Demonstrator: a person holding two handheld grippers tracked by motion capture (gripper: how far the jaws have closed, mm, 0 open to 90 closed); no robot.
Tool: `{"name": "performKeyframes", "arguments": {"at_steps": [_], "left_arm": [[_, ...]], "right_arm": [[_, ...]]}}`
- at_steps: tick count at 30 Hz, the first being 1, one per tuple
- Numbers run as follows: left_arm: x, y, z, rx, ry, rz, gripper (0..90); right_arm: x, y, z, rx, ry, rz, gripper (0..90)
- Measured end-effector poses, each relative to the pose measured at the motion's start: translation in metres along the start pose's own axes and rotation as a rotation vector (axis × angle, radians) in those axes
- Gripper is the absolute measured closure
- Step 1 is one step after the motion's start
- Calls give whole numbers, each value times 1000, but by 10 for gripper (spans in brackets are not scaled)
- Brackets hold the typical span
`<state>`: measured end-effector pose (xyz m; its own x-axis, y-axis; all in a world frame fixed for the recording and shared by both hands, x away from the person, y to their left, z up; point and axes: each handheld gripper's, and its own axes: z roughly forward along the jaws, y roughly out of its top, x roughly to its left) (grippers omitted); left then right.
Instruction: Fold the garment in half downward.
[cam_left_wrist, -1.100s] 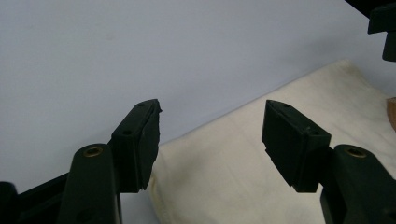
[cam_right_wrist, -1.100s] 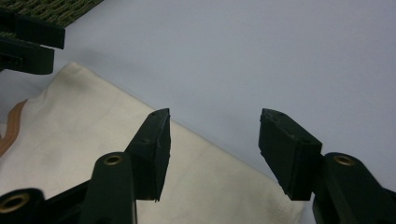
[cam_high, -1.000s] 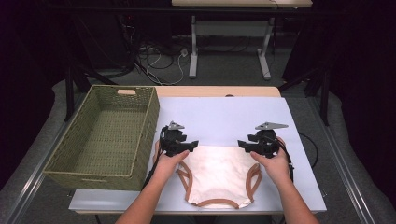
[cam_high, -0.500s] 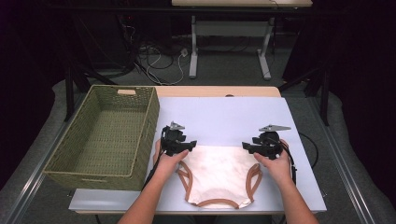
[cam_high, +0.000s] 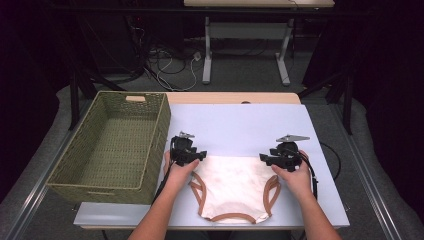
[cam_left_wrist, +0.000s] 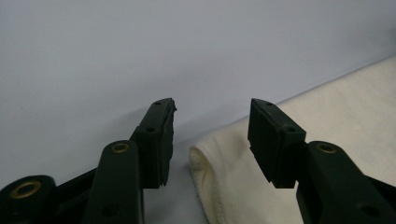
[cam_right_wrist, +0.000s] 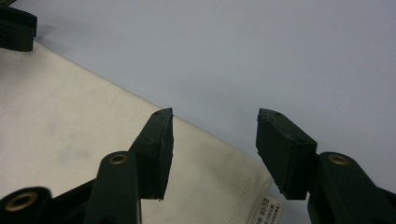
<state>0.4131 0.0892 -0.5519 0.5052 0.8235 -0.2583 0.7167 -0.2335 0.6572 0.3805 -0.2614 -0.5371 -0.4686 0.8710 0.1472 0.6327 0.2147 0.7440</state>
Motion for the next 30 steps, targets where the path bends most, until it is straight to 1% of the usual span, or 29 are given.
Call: {"name": "performKeyframes", "arguments": {"at_steps": [2, 3, 4, 6, 10, 13, 14, 17, 18, 22, 24, 25, 27, 30], "left_arm": [[1, 0, 1, 4, -6, 0, 549], [1, 0, 1, 16, -14, -4, 555], [2, 0, 1, 18, -16, -8, 564], [3, 0, 1, 19, -9, -18, 567], [6, -1, 2, 15, -17, -52, 586], [7, 0, 2, 16, -18, -58, 594], [7, 0, 2, 17, -16, -63, 601], [6, 0, 1, 25, -8, -49, 630], [6, 0, 1, 32, -7, -44, 645], [5, -1, 1, 39, 0, -38, 691], [5, 0, 1, 42, 6, -33, 718], [4, -1, 1, 41, 11, -38, 739], [3, -1, 1, 50, 7, -21, 771], [2, -1, 2, 51, 11, -16, 815]], "right_arm": [[1, 0, 1, 1, -5, -3, 465], [1, 0, 1, 2, -10, -1, 465], [1, 0, 1, 0, -4, -2, 466], [1, 0, 1, -3, -4, -6, 466], [-1, 0, 0, -10, -6, -1, 466], [-1, 0, 0, -10, -3, 11, 466], [-1, 0, 0, -8, -4, 8, 466], [-2, -1, 1, -5, -12, 10, 471], [-3, -2, 1, -8, -6, 13, 474], [-7, -4, 2, -4, -13, 22, 475], [-8, -4, 2, 0, -19, 22, 477], [-8, -4, 2, -6, -16, 24, 478], [-9, -4, 2, -5, -12, 32, 481], [-10, -5, 3, -4, -20, 35, 485]]}}
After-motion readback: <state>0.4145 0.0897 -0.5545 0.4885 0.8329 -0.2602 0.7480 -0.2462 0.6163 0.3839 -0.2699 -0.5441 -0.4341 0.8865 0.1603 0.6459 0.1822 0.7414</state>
